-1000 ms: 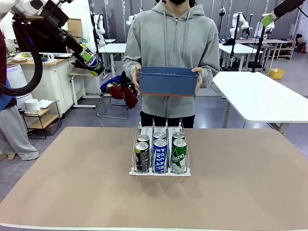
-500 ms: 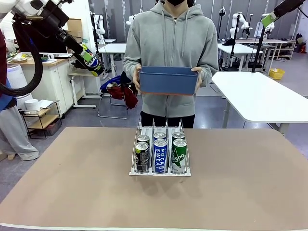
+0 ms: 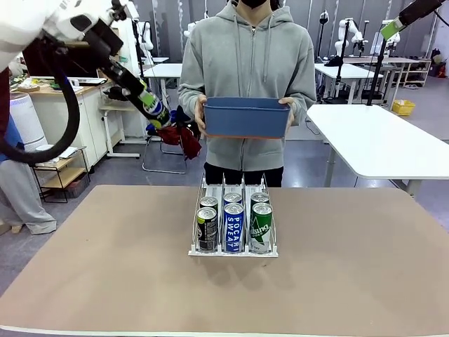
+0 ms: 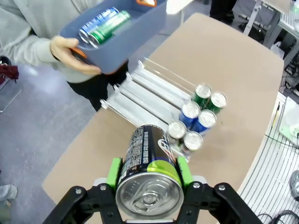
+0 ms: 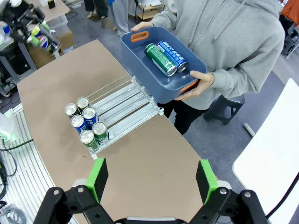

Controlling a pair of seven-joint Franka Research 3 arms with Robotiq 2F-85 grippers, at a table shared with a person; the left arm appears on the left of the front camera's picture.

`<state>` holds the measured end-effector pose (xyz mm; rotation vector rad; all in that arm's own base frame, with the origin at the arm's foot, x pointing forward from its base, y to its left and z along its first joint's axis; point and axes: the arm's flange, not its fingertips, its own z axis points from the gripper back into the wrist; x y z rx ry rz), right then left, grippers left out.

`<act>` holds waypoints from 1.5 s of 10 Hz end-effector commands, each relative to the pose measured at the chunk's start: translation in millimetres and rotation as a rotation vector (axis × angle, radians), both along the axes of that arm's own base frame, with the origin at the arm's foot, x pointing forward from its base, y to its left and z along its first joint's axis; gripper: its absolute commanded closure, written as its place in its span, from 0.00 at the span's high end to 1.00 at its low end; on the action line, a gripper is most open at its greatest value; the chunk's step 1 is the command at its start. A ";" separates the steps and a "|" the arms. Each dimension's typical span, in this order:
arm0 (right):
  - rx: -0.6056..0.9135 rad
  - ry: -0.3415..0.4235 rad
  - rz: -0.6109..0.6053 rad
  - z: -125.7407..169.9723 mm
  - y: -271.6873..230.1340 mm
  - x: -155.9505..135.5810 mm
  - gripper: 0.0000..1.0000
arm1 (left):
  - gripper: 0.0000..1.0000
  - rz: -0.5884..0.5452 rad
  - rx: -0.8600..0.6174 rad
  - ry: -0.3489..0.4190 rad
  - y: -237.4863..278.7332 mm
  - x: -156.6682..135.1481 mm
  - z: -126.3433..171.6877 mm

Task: Fill the beverage cans into the dispenser.
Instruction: Place the picked Pepsi coke in the line of the Automatic Can Dispenser with the same cans.

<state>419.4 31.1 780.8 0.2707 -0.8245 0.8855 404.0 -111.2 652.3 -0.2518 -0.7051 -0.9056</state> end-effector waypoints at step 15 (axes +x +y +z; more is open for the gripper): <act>0.001 0.000 0.000 0.0 -0.1 -0.6 1.00 | 0.58 -0.145 0.114 0.064 -76.0 -99.3 -94.1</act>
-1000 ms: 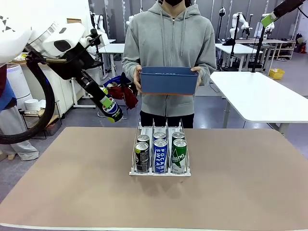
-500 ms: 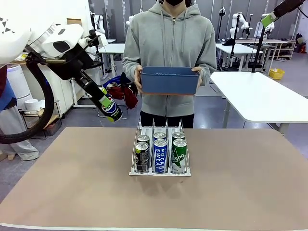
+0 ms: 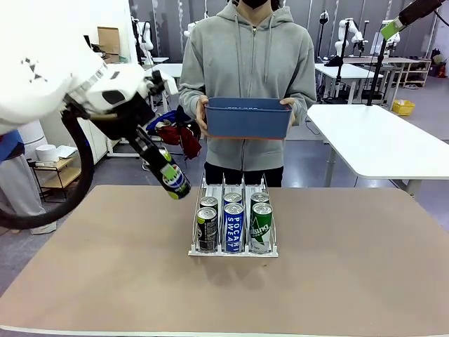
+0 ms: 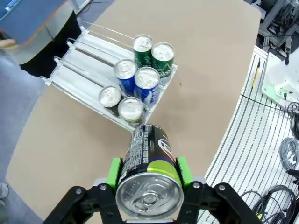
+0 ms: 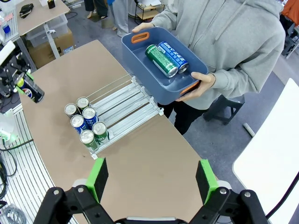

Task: Fill the beverage cans into the dispenser.
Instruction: Place the picked Pepsi coke in the line of the Automatic Can Dispenser with the same cans.

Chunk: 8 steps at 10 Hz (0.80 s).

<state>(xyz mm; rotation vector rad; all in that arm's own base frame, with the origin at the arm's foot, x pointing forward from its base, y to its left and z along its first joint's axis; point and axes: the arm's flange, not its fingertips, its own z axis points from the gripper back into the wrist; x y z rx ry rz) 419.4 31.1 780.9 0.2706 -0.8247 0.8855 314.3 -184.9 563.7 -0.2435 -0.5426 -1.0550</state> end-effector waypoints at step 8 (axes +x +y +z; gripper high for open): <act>0.001 0.000 0.000 -0.1 -0.1 -0.6 1.00 | 0.58 -0.127 0.075 -0.073 -46.8 -5.7 -94.2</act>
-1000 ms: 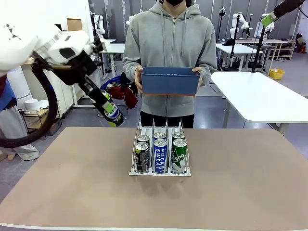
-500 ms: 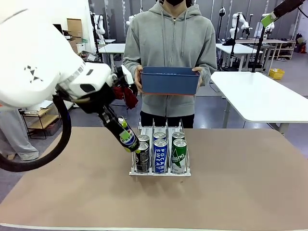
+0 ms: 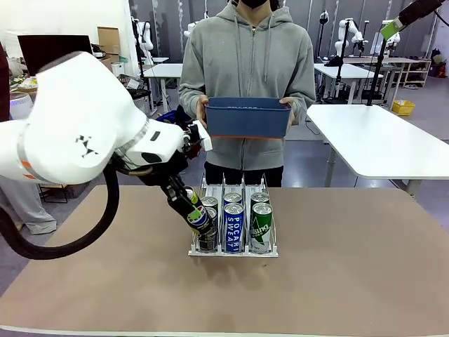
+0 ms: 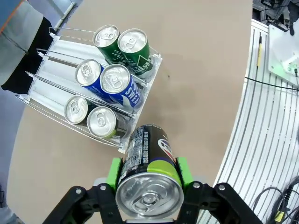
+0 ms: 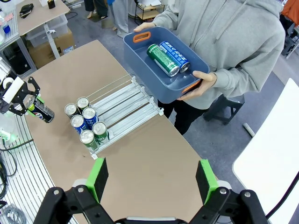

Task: Fill the beverage cans into the dispenser.
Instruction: Place the picked Pepsi coke in the line of the Automatic Can Dispenser with the same cans.

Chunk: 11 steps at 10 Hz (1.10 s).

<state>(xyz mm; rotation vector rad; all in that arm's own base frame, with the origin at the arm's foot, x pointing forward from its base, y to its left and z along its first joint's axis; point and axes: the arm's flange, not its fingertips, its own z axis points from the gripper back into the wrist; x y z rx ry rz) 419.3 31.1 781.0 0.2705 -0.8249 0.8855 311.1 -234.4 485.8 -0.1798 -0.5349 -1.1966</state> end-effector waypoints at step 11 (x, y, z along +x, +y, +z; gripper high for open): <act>0.001 0.000 0.000 -0.2 -0.1 -0.5 1.00 | 0.58 0.027 0.017 -0.043 -21.4 28.0 -42.9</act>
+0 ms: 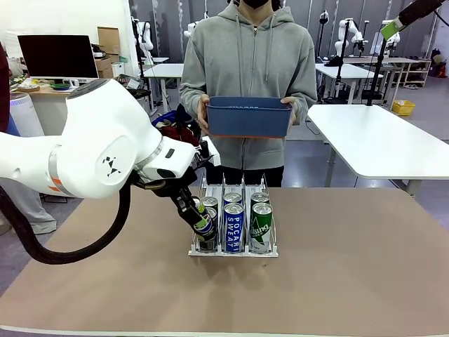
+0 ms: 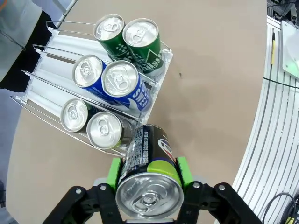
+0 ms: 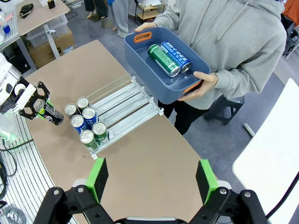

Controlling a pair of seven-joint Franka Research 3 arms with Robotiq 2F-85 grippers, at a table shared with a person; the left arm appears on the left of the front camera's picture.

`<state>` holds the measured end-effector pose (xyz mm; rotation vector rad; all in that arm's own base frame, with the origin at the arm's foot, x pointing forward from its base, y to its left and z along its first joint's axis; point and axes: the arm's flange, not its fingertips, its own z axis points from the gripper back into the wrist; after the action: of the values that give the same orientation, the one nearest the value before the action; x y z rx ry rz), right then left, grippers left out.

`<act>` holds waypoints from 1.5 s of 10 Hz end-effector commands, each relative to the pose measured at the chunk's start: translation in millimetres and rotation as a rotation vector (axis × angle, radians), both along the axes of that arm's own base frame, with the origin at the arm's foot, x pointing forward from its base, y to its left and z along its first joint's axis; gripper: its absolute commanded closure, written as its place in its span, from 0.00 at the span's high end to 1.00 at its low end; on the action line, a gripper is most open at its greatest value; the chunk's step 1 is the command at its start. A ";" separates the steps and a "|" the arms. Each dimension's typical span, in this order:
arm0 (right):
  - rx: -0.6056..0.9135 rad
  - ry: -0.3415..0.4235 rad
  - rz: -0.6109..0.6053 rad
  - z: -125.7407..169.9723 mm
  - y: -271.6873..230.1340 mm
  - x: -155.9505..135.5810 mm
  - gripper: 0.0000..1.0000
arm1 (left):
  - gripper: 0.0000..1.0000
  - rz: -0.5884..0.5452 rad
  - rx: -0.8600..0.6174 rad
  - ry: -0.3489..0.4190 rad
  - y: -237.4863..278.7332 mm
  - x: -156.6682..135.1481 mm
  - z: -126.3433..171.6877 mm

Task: Fill the beverage cans into the dispenser.
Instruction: Place the picked Pepsi coke in the line of the Automatic Can Dispenser with the same cans.

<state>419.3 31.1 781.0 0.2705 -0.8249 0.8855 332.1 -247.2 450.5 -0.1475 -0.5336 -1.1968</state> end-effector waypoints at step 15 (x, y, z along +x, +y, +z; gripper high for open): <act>0.001 0.000 0.000 -0.2 -0.1 -0.5 1.00 | 0.58 0.146 0.079 -0.053 2.7 70.7 -47.7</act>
<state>419.3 31.0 781.1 0.2704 -0.8251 0.8855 389.8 -250.3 397.4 -0.0585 -0.5011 -1.1240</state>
